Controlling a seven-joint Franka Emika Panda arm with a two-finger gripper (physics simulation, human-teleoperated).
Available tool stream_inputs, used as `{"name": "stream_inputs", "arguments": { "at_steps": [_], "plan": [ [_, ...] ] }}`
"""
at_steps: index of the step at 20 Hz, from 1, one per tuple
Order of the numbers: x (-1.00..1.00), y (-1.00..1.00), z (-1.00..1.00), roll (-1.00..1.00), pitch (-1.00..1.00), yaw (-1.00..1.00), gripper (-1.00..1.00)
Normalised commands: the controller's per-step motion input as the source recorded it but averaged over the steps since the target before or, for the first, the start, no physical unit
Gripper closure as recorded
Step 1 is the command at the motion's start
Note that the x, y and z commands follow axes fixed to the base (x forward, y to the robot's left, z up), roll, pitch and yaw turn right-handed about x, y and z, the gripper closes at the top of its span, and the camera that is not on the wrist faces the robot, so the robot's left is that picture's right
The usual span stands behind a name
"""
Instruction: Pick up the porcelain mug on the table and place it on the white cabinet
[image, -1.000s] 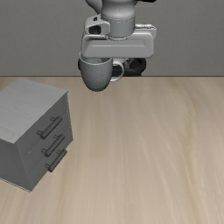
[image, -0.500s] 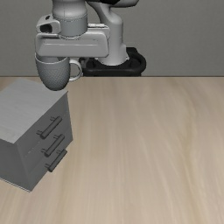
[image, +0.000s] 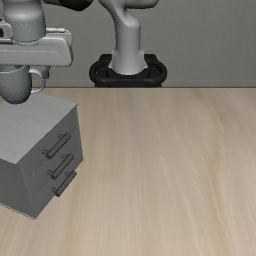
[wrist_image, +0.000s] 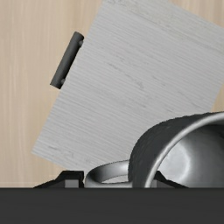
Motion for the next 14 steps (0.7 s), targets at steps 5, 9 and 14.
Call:
{"name": "stream_inputs", "arguments": {
  "at_steps": [5,9,14],
  "plan": [
    [0.40,-0.20,-0.40,0.00,0.00,0.00,1.00],
    [0.00,0.00,-0.25,0.00,0.00,0.00,-1.00],
    [0.00,0.00,0.00,0.00,0.00,0.00,-1.00]
  ]
}}
